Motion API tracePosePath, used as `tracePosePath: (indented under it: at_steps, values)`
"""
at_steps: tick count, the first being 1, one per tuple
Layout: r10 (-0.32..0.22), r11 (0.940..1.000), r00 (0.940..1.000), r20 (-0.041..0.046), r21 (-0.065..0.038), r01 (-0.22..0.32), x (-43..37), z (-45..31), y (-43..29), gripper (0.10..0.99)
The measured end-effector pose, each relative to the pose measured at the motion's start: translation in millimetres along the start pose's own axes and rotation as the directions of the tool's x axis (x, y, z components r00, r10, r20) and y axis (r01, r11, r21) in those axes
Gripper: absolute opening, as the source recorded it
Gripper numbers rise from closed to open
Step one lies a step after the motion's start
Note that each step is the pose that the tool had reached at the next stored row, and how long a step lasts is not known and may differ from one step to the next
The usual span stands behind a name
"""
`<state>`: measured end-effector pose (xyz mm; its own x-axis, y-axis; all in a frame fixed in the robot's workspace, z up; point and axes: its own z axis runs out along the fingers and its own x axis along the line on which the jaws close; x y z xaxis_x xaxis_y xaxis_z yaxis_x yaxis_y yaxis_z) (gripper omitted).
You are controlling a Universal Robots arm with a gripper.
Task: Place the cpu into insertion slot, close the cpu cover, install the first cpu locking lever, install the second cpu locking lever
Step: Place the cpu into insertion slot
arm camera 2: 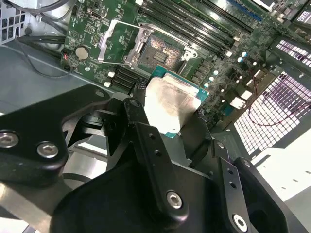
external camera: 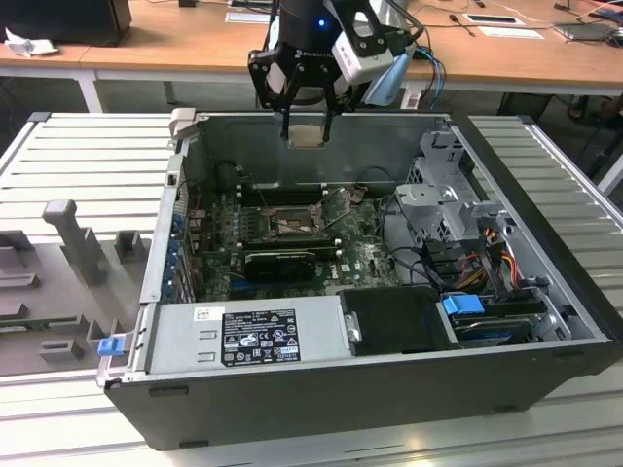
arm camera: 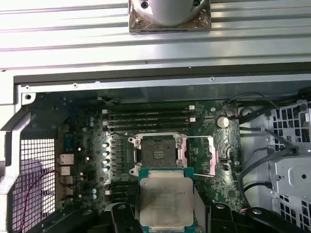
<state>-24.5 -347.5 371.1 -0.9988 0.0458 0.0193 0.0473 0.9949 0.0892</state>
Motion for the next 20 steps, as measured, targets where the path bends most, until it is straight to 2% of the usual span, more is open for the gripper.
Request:
tracePosePath:
  at_steps: [20]
  values:
    - [0.013, 0.9999, 0.9999, 0.0012, 0.0, -0.013, 0.0, 1.7, -0.1, 0.533]
